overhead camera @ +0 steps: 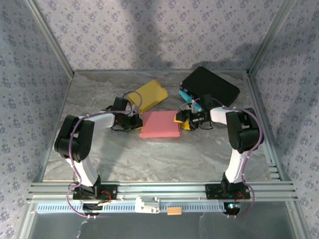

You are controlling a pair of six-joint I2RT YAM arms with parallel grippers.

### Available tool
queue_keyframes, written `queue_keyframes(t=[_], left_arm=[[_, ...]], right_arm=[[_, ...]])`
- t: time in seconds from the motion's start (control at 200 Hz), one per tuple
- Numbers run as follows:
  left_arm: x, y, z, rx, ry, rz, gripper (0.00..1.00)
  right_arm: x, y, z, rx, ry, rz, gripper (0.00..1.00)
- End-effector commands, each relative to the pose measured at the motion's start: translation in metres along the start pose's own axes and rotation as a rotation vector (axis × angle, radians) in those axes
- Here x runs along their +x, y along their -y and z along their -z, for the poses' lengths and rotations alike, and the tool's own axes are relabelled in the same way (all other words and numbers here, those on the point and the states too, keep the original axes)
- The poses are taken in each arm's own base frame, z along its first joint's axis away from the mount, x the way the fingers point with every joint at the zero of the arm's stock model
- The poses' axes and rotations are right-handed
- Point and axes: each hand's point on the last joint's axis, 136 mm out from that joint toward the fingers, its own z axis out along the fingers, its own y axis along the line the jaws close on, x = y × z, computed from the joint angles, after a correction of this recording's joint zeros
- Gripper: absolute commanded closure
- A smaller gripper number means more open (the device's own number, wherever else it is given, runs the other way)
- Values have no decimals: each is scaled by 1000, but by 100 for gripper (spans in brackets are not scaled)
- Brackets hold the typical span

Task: Fold the paper box

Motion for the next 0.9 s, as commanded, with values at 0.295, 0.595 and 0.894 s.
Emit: queue_keyframes(t=[0.295,0.595,0.894], left_arm=[[20,-31,3,22,-36,117,94],[13,-33,5,54,-45,120,95],[11,-34,3,55,-40,125,94]], right_arm=[[10,-4,3,-27,-13,15,28],[3,-37,-18,-89,-74,69,28],[-4,-52,-41,-150,-61,6,35]])
